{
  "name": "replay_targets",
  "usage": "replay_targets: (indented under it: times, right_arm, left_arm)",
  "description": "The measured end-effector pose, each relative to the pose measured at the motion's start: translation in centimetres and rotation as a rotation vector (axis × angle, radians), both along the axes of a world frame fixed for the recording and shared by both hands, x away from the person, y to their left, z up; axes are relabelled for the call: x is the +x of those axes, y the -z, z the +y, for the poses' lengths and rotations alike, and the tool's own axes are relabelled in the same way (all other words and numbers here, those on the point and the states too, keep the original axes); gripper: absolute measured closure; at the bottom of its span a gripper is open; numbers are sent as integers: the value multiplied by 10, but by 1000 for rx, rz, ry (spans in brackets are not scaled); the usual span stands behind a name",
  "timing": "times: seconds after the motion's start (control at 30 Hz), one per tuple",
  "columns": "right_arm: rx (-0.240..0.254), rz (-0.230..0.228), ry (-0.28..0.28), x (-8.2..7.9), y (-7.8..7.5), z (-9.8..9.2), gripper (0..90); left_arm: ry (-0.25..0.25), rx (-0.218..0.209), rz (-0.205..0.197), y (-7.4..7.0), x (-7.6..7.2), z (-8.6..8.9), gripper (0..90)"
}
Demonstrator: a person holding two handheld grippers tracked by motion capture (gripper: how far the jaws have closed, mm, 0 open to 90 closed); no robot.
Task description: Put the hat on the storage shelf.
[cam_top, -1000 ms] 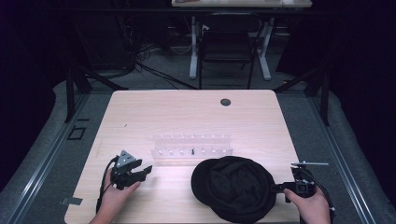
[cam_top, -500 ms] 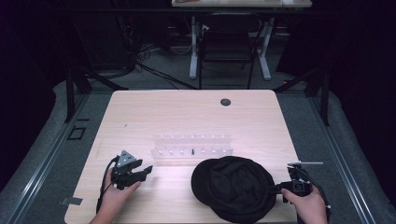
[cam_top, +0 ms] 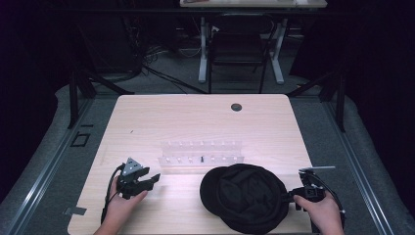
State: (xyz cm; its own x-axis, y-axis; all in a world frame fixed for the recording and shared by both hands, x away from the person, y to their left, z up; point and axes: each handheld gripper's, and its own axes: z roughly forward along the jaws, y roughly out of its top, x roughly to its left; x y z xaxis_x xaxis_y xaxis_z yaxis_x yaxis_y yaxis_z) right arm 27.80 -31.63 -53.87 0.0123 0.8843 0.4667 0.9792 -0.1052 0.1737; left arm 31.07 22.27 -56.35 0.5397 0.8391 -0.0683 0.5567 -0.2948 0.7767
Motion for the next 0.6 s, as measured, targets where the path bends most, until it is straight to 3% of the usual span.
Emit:
replay_targets:
  times: [0.13, 0.6]
  right_arm:
    - [-3, 32, -16, 4, -1, 0, 811]
    - [13, 70, -42, 8, -4, 0, 870]
  left_arm:
    - [3, 6, 6, -1, 0, 0, 471]
    - [1, 7, 4, -1, 0, 0, 471]
